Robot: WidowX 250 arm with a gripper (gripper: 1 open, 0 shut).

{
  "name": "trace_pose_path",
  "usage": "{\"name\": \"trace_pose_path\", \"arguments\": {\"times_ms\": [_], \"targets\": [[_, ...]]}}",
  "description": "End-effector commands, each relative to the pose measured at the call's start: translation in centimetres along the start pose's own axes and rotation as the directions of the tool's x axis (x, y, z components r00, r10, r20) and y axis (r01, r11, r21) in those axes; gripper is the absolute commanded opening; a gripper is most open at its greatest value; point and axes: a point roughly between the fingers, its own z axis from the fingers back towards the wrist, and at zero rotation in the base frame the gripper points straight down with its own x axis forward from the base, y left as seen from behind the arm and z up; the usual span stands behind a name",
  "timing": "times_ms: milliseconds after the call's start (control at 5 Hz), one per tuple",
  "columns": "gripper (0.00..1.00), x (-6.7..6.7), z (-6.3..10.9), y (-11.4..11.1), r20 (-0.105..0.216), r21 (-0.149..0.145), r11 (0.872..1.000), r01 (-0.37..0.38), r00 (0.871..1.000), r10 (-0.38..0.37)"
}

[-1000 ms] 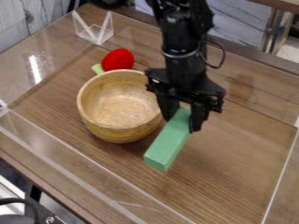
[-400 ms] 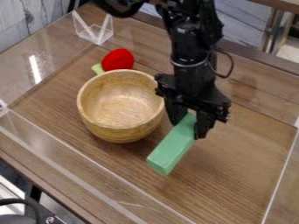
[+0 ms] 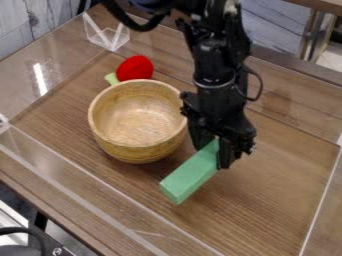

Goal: Remove the green stick from the brown bowl and put it on the table

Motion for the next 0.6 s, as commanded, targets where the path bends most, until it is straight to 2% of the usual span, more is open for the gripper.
{"name": "trace_pose_path", "arguments": {"times_ms": [0, 200, 400], "targets": [[0.0, 1.6, 0.2, 0.2, 0.037, 0.016, 0.999, -0.038, 0.999, 0.038], [0.0, 2.8, -0.2, 0.0, 0.041, 0.022, 0.997, -0.077, 0.996, 0.076], [1.0, 2.1, 0.4, -0.4, 0.057, 0.013, 0.994, -0.108, 0.993, 0.107]]}}
